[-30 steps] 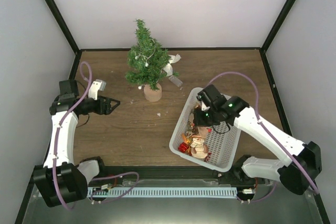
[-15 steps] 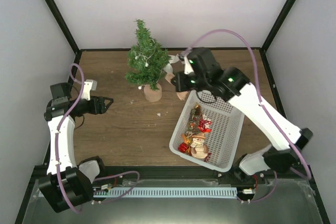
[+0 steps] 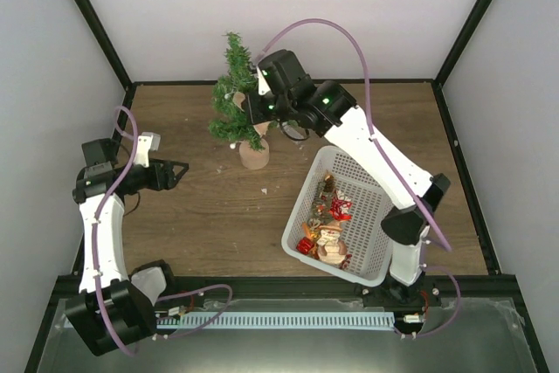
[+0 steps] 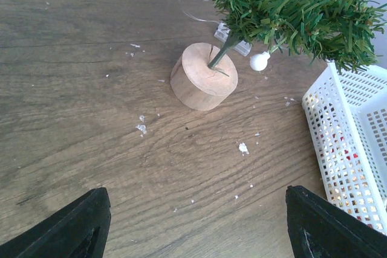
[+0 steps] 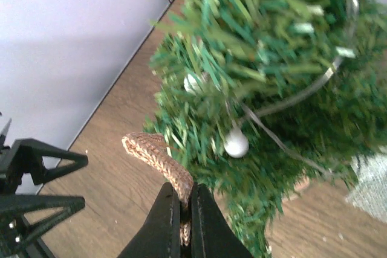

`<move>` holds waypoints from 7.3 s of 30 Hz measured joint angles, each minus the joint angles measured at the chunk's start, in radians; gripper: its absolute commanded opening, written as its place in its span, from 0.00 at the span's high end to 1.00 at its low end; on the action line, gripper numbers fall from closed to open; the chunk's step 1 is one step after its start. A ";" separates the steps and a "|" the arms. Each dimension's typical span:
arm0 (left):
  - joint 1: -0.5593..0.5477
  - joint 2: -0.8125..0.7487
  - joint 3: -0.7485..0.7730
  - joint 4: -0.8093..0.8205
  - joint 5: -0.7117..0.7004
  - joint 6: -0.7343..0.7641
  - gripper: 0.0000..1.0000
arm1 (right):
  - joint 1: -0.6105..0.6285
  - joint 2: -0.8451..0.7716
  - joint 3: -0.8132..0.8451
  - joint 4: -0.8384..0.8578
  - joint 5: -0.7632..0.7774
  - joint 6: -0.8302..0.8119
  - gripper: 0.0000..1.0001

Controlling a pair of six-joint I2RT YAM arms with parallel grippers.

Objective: Decorate the small christmas tree

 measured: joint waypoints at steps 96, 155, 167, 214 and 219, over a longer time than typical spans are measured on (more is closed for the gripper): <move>0.000 -0.007 -0.013 0.018 0.037 0.003 0.21 | 0.134 0.116 0.010 0.122 0.367 -0.159 0.99; 0.001 -0.014 -0.013 0.018 0.036 0.001 0.20 | 0.081 0.048 -0.192 0.141 0.262 -0.078 0.87; 0.001 -0.014 -0.013 0.018 0.032 0.001 0.20 | 0.080 -0.165 -0.360 0.084 0.306 -0.029 0.74; -0.119 0.082 -0.007 0.010 -0.068 0.005 0.21 | -0.203 -0.601 -1.551 0.057 -0.442 0.320 0.74; -0.119 0.072 -0.007 0.010 -0.068 0.004 0.21 | -0.206 -0.592 -1.559 0.094 -0.449 0.323 0.99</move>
